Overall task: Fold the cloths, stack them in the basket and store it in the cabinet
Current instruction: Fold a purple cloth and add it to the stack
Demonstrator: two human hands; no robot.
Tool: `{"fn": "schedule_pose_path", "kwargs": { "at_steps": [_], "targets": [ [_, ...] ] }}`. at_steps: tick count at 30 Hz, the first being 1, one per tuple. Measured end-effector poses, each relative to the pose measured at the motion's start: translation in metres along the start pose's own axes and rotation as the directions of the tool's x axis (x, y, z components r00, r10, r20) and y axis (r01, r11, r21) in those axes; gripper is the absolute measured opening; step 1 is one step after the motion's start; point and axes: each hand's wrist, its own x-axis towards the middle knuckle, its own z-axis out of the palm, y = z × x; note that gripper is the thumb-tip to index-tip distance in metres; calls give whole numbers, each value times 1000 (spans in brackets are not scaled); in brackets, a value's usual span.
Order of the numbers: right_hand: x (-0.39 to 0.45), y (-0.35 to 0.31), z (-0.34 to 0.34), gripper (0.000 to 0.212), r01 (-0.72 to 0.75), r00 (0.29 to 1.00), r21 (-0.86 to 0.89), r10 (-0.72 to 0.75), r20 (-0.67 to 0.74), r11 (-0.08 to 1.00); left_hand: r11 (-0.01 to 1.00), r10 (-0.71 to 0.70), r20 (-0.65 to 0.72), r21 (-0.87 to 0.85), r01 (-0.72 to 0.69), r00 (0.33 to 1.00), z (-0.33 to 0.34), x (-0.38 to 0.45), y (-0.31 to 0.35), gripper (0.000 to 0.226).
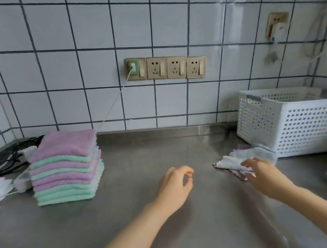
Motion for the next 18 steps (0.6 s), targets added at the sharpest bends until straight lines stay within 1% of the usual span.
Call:
{"fn": "schedule_pose_path", "kwargs": {
  "at_steps": [2,3,4,7,10,11,14,15,16,17,18],
  "targets": [
    [3,27,1,39,-73,997,-76,73,4,994,1000,13,66,8,-14,998,20,3,9,24],
    [6,38,4,40,-88,996,-96,87,-9,991,1000,18,103,17,-20,995,28,5,13,24],
    [8,43,7,37,-85,996,-99,83,-24,991,999,21,127,29,-25,992,33,5,16,25],
    [13,53,17,9,-56,996,-88,50,-73,995,998,10,174,66,-22,985,45,10,22,30],
    [16,50,19,16,-62,988,-45,55,-146,997,997,-6,215,83,-12,977,51,12,24,34],
    [17,48,20,14,-49,986,-49,41,-159,998,996,-19,234,89,-2,972,52,13,24,36],
    [18,41,22,1,71,992,-186,-89,-91,980,994,-55,271,102,28,961,54,16,25,39],
    [18,42,22,1,77,991,-212,-97,-87,974,994,-57,272,102,30,961,54,17,26,40],
    [19,44,23,6,51,993,-214,-71,-89,975,995,-57,271,97,32,961,55,18,27,40],
    [20,45,23,12,13,994,-195,-34,-101,981,995,-60,272,91,36,961,56,18,29,42],
    [20,43,20,17,-39,994,-133,24,-111,990,996,-61,277,83,39,959,56,17,30,43]
  ]
}}
